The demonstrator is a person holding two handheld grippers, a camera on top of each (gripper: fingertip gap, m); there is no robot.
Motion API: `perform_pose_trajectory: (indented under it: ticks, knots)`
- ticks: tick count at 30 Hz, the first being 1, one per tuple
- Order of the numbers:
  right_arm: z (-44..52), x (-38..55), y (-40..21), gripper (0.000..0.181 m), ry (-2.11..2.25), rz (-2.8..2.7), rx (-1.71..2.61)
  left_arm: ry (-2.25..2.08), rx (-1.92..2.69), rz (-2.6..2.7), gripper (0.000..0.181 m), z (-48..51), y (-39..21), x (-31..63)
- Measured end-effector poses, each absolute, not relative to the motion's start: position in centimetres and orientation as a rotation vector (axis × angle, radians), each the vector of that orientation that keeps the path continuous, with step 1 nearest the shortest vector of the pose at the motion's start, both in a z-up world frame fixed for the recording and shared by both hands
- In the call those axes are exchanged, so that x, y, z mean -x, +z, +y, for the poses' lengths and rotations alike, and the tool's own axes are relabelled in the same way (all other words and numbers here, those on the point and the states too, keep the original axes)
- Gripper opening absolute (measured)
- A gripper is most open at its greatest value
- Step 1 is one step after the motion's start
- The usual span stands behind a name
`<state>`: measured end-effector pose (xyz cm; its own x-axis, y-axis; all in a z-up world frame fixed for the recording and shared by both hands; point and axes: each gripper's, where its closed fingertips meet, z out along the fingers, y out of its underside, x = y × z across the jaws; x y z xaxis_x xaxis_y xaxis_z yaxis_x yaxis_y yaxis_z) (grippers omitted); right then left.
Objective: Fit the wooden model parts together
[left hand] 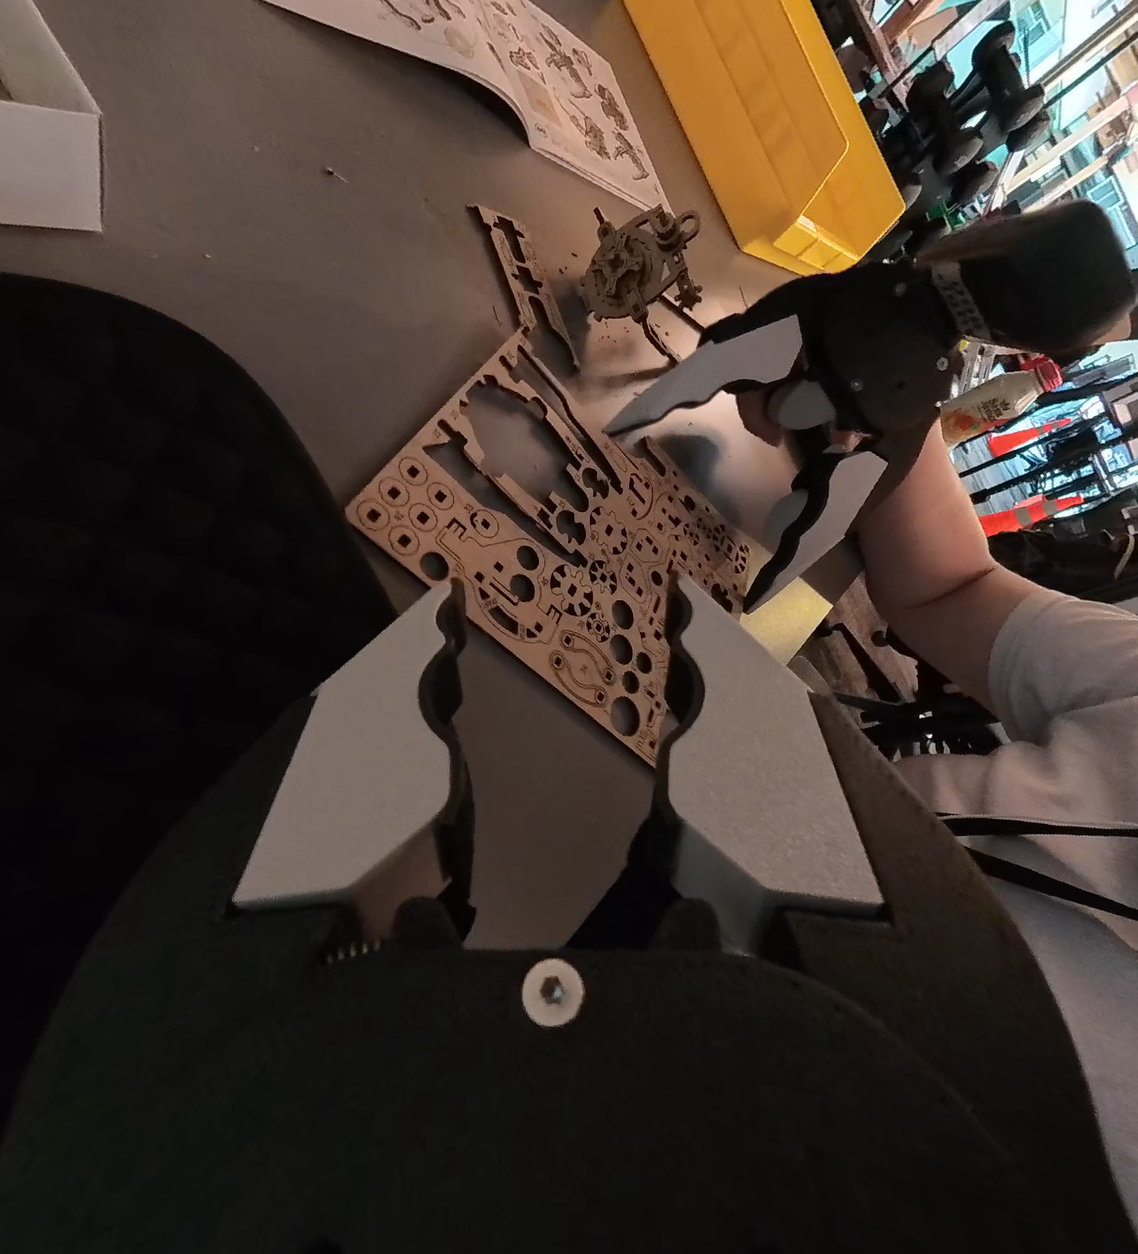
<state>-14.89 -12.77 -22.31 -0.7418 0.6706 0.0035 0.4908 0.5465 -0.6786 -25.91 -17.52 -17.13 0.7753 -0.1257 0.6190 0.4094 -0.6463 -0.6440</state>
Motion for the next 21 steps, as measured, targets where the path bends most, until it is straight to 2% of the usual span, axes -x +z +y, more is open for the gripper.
perform_pose_trajectory:
  ticks: [8,15,17,21]
  knots:
    - [-12.7,14.9,-22.2,0.12,0.971,-2.523,0.954,-0.753,2.115,-0.167,0.06,-17.0,-16.8,27.0]
    - [-12.8,15.1,-21.9,0.12,0.939,-2.51,0.899,-0.554,2.142,0.028,0.071,-15.1,-16.1,29.6]
    - [-13.2,14.9,-21.7,0.107,0.946,-2.524,0.846,-0.542,2.162,0.055,0.072,-14.8,-16.4,30.2]
    - [-13.3,15.0,-21.5,0.104,0.916,-2.516,0.804,-0.617,2.181,0.068,0.071,-14.6,-17.2,30.3]
